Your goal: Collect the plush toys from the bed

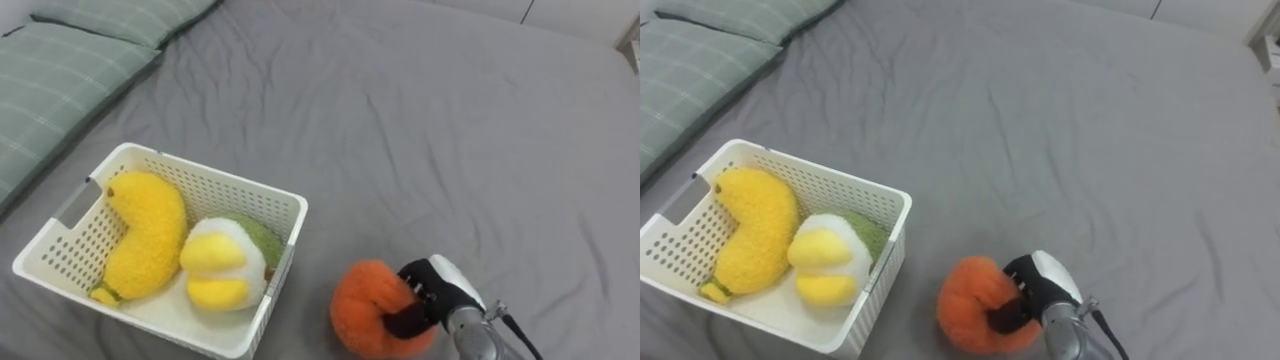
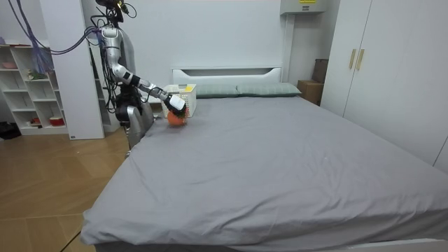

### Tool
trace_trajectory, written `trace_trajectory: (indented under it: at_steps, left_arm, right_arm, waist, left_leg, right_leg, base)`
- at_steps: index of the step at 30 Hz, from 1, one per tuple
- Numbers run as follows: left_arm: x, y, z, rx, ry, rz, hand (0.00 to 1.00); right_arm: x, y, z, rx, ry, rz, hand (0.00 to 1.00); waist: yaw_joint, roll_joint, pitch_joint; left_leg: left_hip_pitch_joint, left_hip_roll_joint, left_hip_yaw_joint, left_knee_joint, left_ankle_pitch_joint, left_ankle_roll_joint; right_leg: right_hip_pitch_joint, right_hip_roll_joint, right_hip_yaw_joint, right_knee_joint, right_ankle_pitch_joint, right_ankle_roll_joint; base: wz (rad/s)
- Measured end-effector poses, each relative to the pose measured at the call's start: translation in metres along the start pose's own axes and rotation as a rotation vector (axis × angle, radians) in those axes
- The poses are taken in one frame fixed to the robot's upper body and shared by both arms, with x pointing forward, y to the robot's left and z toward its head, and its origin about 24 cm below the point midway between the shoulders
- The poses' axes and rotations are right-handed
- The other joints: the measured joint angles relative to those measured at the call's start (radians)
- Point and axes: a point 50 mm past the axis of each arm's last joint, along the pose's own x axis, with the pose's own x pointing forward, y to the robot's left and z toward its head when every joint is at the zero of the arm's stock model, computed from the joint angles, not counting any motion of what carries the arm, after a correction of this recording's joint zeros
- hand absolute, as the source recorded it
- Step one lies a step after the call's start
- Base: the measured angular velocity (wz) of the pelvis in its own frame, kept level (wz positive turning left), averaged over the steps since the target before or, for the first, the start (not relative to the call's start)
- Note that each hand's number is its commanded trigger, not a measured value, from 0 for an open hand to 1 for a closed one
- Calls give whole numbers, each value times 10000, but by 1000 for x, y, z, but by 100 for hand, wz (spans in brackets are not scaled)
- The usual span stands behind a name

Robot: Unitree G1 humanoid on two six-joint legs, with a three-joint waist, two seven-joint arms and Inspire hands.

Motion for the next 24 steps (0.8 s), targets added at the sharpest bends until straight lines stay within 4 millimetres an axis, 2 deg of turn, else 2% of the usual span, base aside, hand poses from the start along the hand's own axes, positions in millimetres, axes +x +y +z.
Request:
trace_trajectory:
  at_steps: [6, 10, 15, 19, 24]
  left_arm:
    - [3, 6, -4, -326, 381, 161, 0]
    - [4, 13, -9, -663, 655, 419, 0]
    - [3, 18, -15, -808, 776, 419, 0]
    - [3, 19, -14, -814, 688, 441, 0]
    - [3, 19, -12, -761, 596, 435, 0]
  right_arm:
    - [-3, -31, 18, 657, -907, -1152, 100]
    - [-7, -46, 29, 823, -1495, -1746, 100]
    - [-17, -69, 62, 783, -2970, -2417, 100]
    - [-16, -76, 75, 897, -3436, -2566, 100]
    - [-19, -78, 84, 914, -3844, -2454, 100]
  waist:
    - [-122, 3, 1]
    - [-209, -51, 12]
    - [-246, -71, 11]
    - [-231, -107, -9]
    - [-55, -99, 12]
  left_leg:
    - [131, 21, 202, -95, 3, 2]
    - [146, 17, 205, -120, 1, 5]
    - [219, 23, 237, -131, 1, 6]
    - [241, 23, 236, -125, 1, 6]
    - [198, 21, 202, -140, -2, 6]
  right_leg:
    - [28, 19, 224, 33, 1, -2]
    - [26, 15, 213, 29, 1, -1]
    - [49, 23, 224, 24, 1, 0]
    - [88, 20, 217, 24, 1, 0]
    - [78, 16, 192, 31, 1, 0]
  base:
    - [-10]
    - [-1]
    - [0]
    - [0]
    - [0]
